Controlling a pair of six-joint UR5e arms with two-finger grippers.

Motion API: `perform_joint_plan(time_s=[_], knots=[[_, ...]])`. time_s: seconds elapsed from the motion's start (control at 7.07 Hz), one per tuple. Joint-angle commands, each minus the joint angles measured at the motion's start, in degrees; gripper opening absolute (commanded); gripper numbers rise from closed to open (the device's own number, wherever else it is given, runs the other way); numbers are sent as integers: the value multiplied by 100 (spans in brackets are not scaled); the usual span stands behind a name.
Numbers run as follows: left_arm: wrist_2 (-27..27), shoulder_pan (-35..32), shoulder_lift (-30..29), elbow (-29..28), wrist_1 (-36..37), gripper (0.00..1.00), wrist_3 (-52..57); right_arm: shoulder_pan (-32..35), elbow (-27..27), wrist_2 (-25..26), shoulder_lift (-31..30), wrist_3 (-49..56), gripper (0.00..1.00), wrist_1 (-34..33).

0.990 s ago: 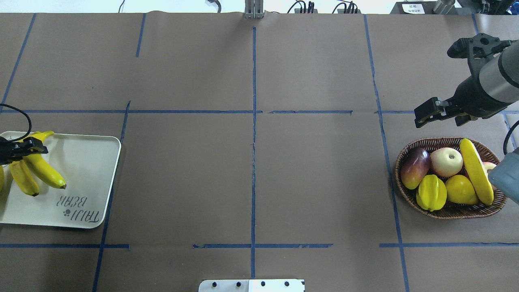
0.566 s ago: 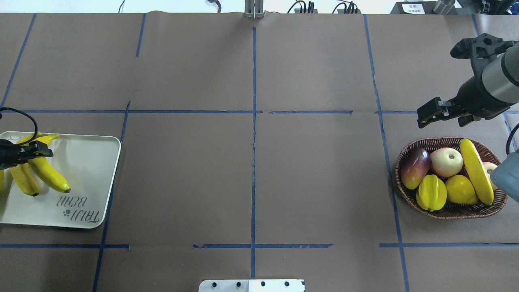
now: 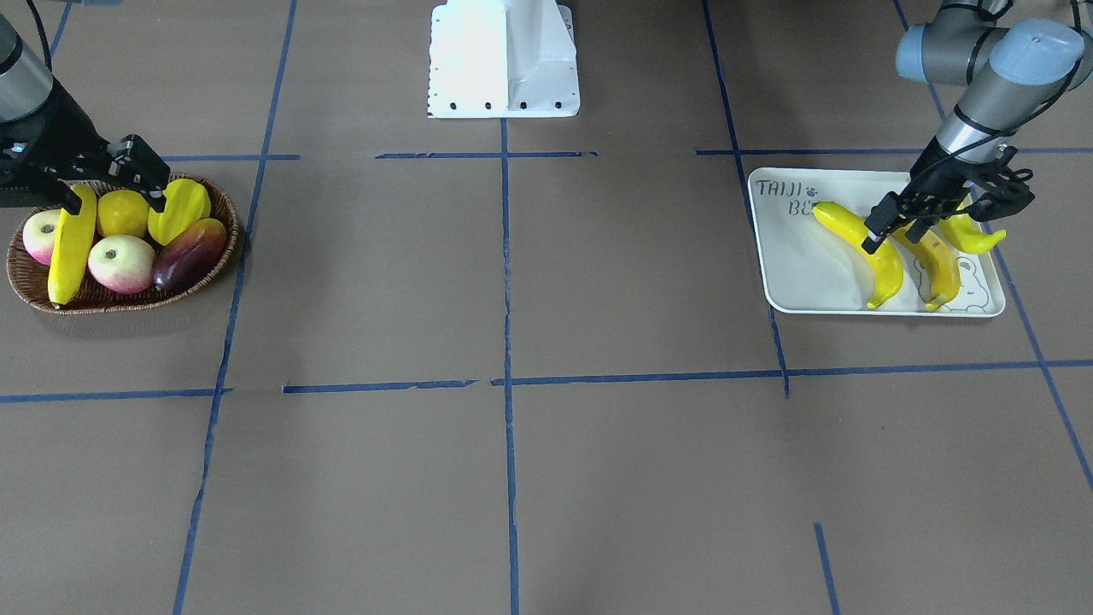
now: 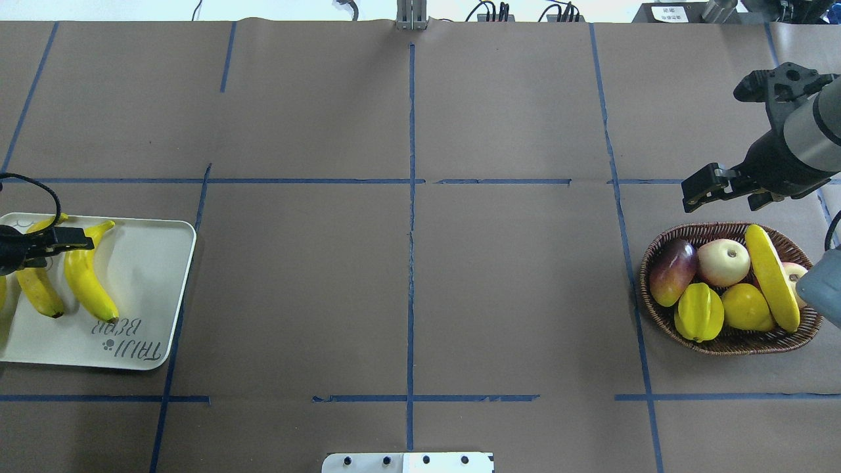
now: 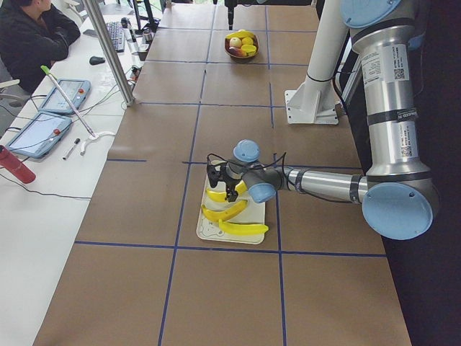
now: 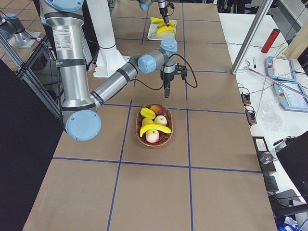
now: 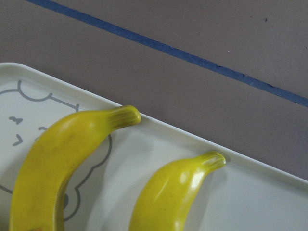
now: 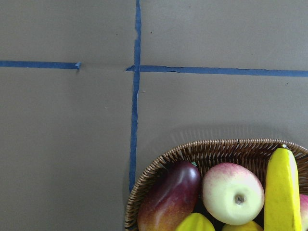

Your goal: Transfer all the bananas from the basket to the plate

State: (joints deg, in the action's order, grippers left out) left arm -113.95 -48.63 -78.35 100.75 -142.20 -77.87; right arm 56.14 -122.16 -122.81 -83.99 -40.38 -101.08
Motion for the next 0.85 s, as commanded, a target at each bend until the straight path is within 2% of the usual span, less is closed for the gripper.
perform_joint_plan(time_s=[0.0,0.14,0.28,0.42,0.57,0.71], knots=[[-601,-374,-31,565,671,100,9,89,113,38,-379,597,100,18],[-620,-375,-92,1064,1380,100,9,377,278,21,-407,1053,100,18],[-602,-366,-406,1330,1953,100,0,528,619,3,-373,1267,100,18],[-576,-349,-731,1333,2220,100,0,747,1067,-310,-216,1278,100,18],[-567,-340,-761,1333,2240,100,-9,958,1550,-931,12,1330,100,27],[-558,-340,-770,1333,2240,100,0,960,1772,-998,23,1365,100,149]])
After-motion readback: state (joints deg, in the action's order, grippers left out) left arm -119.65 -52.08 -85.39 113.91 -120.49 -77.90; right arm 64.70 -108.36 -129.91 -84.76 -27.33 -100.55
